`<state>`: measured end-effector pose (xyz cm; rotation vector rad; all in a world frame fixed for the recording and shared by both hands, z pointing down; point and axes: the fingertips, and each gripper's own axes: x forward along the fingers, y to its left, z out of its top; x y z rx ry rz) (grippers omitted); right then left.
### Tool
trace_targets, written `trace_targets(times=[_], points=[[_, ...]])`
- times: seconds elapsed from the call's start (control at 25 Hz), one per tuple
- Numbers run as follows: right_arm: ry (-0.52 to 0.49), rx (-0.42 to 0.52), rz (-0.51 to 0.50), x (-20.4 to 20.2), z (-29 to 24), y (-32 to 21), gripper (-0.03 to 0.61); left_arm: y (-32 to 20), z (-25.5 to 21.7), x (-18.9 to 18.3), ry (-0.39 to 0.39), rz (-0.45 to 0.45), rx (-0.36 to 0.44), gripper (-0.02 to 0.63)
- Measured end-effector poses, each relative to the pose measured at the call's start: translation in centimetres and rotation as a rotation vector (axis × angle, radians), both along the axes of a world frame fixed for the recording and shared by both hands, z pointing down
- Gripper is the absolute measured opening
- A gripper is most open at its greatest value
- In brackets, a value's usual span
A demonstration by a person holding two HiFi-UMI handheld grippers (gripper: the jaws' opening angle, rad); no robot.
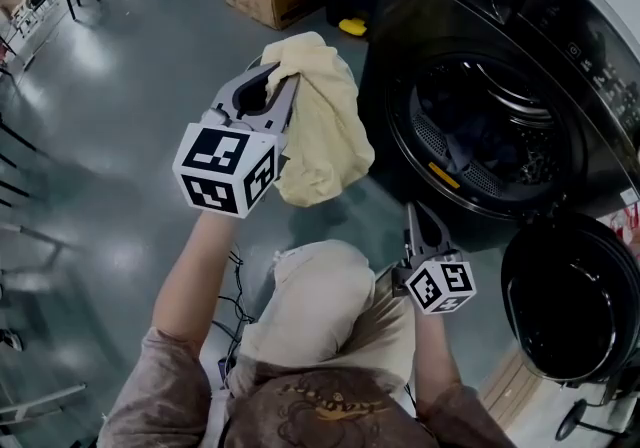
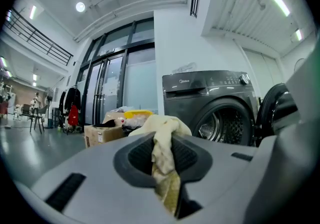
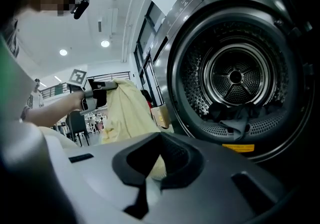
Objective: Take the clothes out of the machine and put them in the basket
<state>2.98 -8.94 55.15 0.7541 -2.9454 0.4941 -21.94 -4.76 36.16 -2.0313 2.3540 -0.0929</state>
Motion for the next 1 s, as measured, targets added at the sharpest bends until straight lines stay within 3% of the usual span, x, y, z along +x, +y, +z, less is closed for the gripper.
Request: trace_targets(times=[0.68, 1.0], points=[[0.044, 0.006, -0.03, -3.6, 0.4, -1.1, -0.003, -5.4, -6.3, -5.2, -0.109, -0.078, 0.166, 0.063], [0.06, -0.01, -0.052, -5.7, 1.0, -2.1, -0.003, -7.8, -9.3, -8.3, -0.118, -0.096, 0.221, 0.063]])
